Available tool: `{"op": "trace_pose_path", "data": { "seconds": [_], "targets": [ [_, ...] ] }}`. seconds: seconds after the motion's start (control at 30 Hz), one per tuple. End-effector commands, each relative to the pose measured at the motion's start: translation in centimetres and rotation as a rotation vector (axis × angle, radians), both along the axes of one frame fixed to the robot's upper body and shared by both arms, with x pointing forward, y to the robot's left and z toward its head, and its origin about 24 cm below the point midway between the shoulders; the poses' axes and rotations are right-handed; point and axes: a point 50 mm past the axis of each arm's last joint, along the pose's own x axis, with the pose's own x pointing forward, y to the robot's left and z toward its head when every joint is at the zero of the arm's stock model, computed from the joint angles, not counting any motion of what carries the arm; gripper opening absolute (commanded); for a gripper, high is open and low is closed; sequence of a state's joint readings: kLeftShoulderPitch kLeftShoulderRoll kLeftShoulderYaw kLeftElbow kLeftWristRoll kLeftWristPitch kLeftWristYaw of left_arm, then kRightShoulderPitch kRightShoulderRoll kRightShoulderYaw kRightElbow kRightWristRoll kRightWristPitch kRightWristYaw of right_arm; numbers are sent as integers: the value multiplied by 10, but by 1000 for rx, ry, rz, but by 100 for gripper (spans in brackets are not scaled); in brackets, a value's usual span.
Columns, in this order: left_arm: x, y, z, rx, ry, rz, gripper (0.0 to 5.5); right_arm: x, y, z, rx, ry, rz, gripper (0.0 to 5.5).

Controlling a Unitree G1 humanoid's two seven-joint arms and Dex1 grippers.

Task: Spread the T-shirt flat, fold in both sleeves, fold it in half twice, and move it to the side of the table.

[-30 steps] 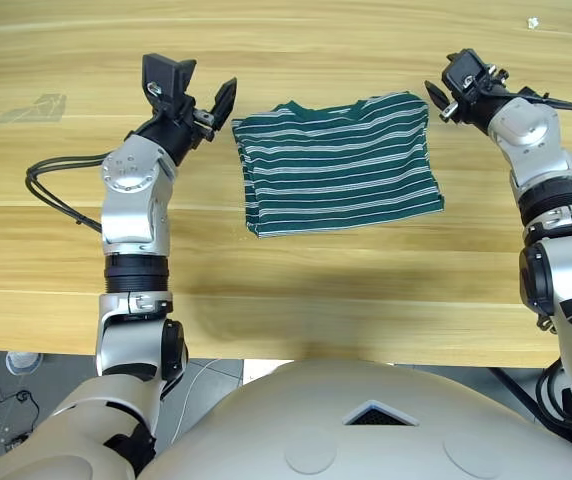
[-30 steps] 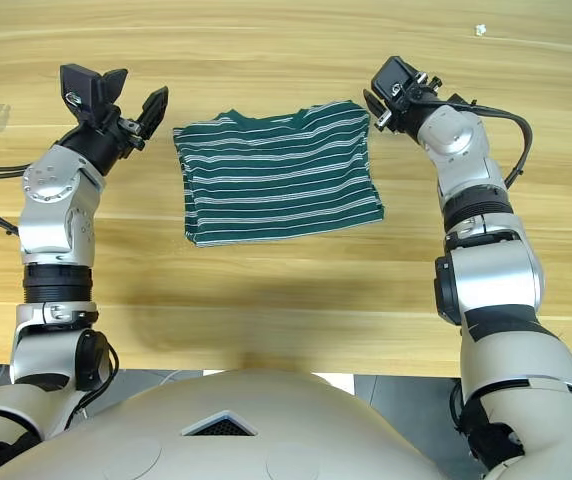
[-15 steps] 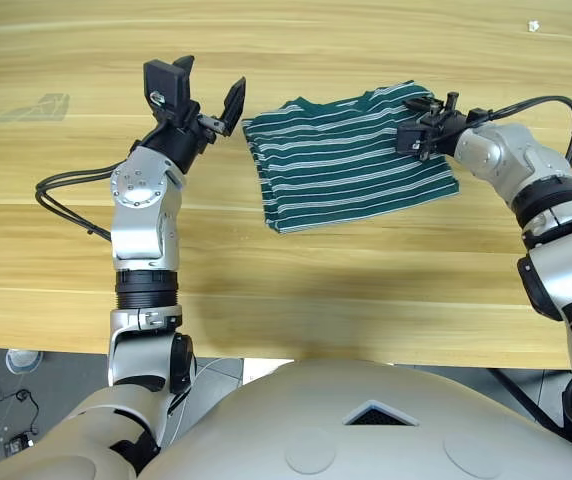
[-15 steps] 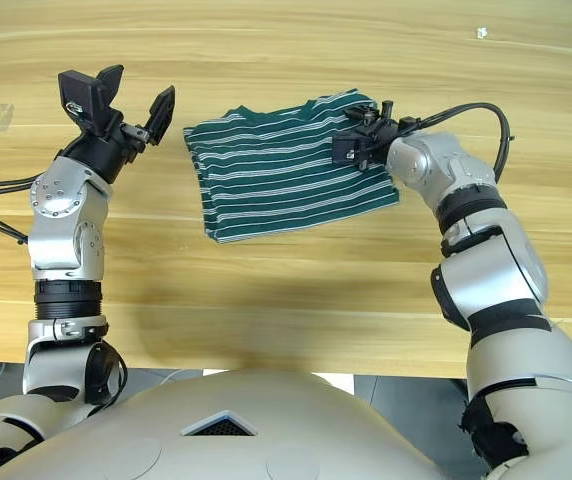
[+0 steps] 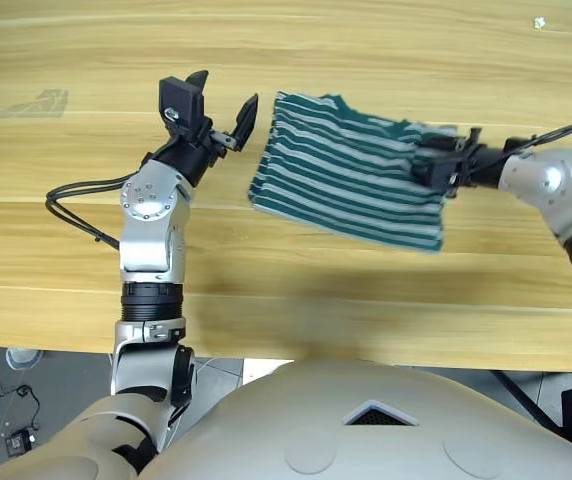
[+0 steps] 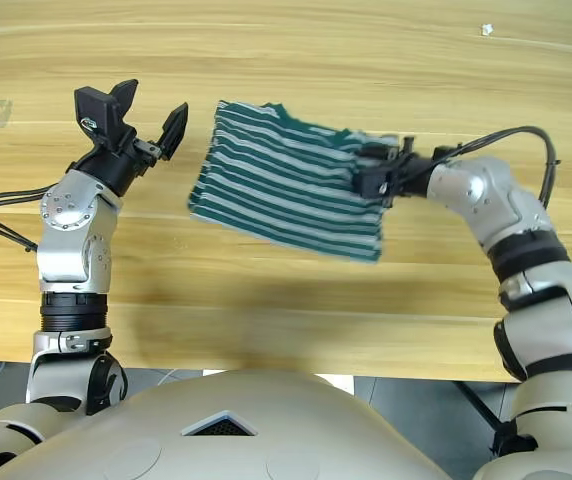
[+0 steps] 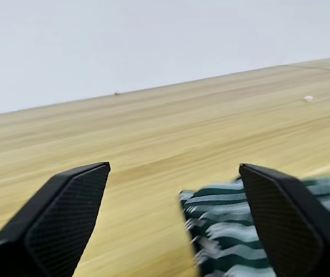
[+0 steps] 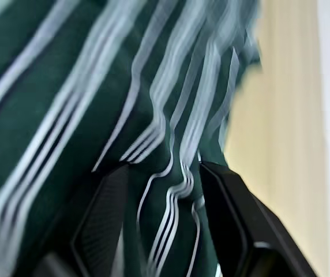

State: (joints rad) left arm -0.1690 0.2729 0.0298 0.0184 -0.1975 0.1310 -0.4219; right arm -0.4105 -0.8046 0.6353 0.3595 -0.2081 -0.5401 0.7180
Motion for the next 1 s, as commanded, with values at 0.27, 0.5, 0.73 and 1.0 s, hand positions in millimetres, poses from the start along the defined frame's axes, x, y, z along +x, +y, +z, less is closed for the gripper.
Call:
{"op": "trace_pose_path", "data": {
  "seconds": [0.27,0.5,0.73,1.0],
  "targets": [
    [-15,-10,5,4,2,-17,416,-76,29,-12,-70,266,214,226],
    [-17,-19,-5,-13,35,-18,416,-94,51,-20,90,374,206,226],
    [-16,-27,-2,-5,23,-54,416,-71,84,-32,179,321,147,226],
    [-15,-30,-7,-1,39,-54,416,-40,96,-56,208,268,28,226]
  ]
}}
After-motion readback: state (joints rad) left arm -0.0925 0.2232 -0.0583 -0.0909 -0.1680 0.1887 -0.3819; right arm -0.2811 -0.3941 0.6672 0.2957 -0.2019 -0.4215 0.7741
